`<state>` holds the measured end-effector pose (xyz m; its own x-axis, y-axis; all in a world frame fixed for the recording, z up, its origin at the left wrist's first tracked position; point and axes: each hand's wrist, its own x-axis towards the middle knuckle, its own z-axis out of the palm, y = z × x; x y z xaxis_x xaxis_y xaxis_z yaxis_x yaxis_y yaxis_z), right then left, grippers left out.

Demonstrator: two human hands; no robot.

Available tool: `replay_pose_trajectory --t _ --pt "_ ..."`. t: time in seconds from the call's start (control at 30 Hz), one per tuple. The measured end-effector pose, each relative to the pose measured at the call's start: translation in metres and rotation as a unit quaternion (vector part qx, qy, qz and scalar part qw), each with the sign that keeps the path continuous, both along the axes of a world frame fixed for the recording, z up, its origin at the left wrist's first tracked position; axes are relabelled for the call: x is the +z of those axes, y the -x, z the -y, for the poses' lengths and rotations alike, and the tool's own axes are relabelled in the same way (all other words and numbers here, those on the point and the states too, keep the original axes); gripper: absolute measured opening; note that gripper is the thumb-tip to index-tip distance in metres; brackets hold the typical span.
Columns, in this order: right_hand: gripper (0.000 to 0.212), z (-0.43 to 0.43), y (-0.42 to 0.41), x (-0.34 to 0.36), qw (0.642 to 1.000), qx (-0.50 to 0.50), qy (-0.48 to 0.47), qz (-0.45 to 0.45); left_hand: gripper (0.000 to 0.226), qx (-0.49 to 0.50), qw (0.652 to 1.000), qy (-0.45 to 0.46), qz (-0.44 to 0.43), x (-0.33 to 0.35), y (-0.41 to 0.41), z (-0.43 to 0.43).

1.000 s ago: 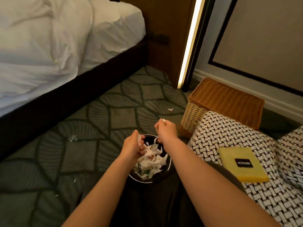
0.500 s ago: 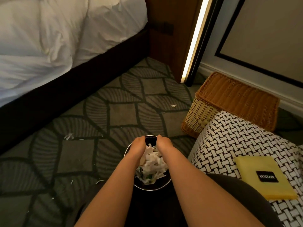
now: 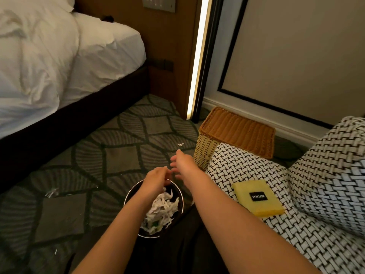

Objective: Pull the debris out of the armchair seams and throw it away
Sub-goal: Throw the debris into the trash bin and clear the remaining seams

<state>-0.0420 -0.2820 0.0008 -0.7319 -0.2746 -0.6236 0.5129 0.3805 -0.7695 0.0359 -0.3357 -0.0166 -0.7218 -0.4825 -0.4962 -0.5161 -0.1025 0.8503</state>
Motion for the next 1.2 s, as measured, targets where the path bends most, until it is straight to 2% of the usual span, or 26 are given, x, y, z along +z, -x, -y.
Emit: replay_pose_trajectory --t 0.23,0.6,0.93,1.2 --pt "0.040 -0.085 -0.014 0.063 0.991 -0.030 0.086 -0.101 0.028 -0.084 0.990 0.039 -0.105 0.077 -0.012 -0.052" --pt "0.031 -0.250 -0.065 0.101 0.976 -0.118 0.134 -0.127 0.024 -0.293 0.942 0.054 -0.154 0.147 -0.042 -0.175" --pt "0.032 -0.388 -0.129 0.095 0.972 -0.145 0.092 -0.160 0.023 -0.445 0.878 0.087 -0.155 0.157 -0.068 -0.289" --pt "0.026 -0.488 -0.192 0.063 0.951 -0.277 0.058 -0.123 0.024 -0.537 0.826 0.087 -0.146 0.144 -0.094 -0.368"
